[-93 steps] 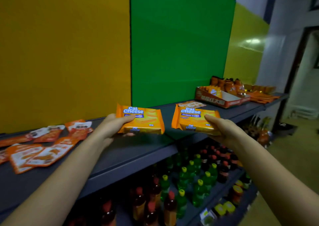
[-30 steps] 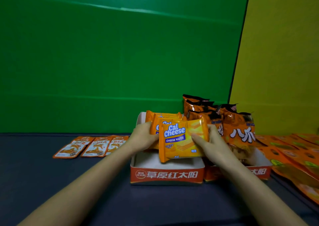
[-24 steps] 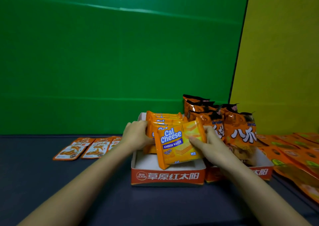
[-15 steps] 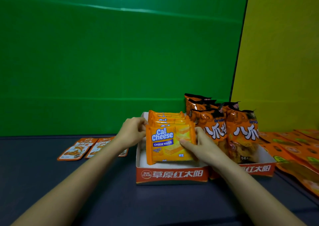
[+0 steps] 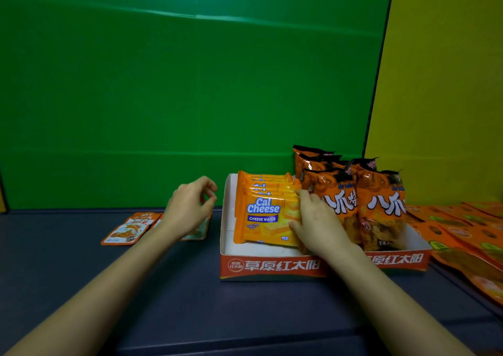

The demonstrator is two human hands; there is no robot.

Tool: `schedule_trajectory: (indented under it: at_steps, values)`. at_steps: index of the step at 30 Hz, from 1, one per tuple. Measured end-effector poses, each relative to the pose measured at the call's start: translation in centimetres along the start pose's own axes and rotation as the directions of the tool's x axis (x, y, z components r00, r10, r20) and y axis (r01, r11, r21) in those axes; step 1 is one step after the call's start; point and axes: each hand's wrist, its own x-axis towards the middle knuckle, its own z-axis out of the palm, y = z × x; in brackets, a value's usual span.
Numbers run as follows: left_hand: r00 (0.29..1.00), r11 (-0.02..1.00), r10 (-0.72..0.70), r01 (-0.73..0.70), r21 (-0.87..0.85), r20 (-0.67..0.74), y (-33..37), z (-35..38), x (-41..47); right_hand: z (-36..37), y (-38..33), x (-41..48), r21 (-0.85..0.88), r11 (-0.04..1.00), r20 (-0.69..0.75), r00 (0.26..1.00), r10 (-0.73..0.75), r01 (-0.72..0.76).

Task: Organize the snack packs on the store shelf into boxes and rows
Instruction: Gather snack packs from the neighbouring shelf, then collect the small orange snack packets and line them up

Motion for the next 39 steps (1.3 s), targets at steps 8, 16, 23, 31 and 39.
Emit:
schedule_trajectory:
  at_steps: [8, 16, 23, 31, 39]
  values:
    - [0.999, 0.959, -0.012, -0.002, 0.285, 0.049, -0.2, -2.4, -2.1, -0.6, -2.2, -0.4, -0.115, 0.979, -0.116, 0.977, -0.180, 0.167]
    - [0.989, 0.831, -0.147, 0.121, 0.543, 0.004, -4.2, -10.1, -8.6, 1.6, -12.6, -1.1, 0.214, 0.808, -0.101, 0.835, -0.541, 0.549]
    - [0.947, 0.715, -0.306, 0.296, 0.633, -0.098, -10.2, -19.8, -15.7, 4.7, -24.6, -3.6, 0.305, 0.682, 0.013, 0.713, -0.701, 0.665]
    - [0.895, 0.588, -0.416, 0.400, 0.703, -0.161, -18.2, -33.6, -24.1, 8.4, -40.9, -8.1, 0.405, 0.605, 0.048, 0.645, -0.763, 0.685]
    - [0.823, 0.473, -0.543, 0.466, 0.747, -0.169, -26.7, -44.8, -31.4, 12.2, -58.3, -10.9, 0.452, 0.604, 0.135, 0.619, -0.774, 0.657]
